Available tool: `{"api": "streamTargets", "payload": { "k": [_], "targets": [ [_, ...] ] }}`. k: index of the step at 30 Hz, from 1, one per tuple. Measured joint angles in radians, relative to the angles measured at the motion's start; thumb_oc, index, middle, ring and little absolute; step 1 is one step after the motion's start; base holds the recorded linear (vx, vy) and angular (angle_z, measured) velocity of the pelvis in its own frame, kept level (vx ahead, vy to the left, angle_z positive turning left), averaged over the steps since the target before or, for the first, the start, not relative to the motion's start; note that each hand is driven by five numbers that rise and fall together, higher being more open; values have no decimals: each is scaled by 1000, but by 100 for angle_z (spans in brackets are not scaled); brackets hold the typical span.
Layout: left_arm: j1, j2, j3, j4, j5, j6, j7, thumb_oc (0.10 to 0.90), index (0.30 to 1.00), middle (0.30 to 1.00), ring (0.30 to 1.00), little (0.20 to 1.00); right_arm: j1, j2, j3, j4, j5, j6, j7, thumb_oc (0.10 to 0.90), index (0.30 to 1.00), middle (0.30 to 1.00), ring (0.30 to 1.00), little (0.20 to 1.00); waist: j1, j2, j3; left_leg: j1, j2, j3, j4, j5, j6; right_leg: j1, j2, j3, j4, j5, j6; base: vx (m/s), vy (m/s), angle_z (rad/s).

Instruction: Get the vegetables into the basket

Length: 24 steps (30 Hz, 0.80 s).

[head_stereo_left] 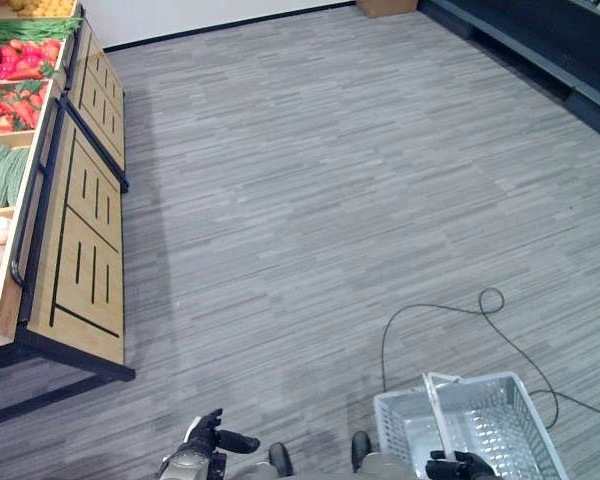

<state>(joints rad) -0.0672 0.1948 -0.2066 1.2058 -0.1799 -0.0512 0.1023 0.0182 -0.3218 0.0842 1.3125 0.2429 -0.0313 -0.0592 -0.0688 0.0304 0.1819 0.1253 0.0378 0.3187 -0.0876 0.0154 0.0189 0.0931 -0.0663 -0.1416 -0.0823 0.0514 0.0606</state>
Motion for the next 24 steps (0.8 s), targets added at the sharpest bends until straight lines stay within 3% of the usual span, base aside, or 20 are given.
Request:
{"api": "streamTargets", "payload": {
  "k": [11, 18, 23, 24],
  "targets": [
    [5, -5, 0, 8, 24, 2, -16, 900, 1000, 1000, 1000, 1000, 10, 8, 3, 1, -1, 7, -2, 400, 300, 300, 300, 300, 1, -11, -13, -4, 0, 4, -1, 1, -11, -7, 1, 6, 6, 5, -7, 34, 10, -1],
    [-4, 2, 1, 10, 23, 2, -16, 900, 1000, 1000, 1000, 1000, -9, 17, 0, 3, 0, 7, 6, 400, 300, 300, 300, 300, 3, -38, -1, -41, -14, 5, 13, -8, -1, -56, -16, 14, 43, -4, 6, 32, 128, -2],
    [-43, 12, 0, 9, 23, 2, -16, 900, 1000, 1000, 1000, 1000, -51, 15, -2, -11, 2, -4, 5, 400, 300, 300, 300, 300, 4, -54, 60, -74, -35, 32, 70, -53, 30, -149, -41, 33, 197, -27, 27, 8, 182, -17],
    [-56, 13, -10, 6, 23, 1, -15, 900, 1000, 1000, 1000, 1000, -60, 11, -8, -26, 4, -12, 4, 400, 300, 300, 300, 300, 7, -48, 89, -70, -25, 38, 68, -62, 44, -199, -49, 38, 300, -42, 38, 23, 103, -22]
  ]
}}
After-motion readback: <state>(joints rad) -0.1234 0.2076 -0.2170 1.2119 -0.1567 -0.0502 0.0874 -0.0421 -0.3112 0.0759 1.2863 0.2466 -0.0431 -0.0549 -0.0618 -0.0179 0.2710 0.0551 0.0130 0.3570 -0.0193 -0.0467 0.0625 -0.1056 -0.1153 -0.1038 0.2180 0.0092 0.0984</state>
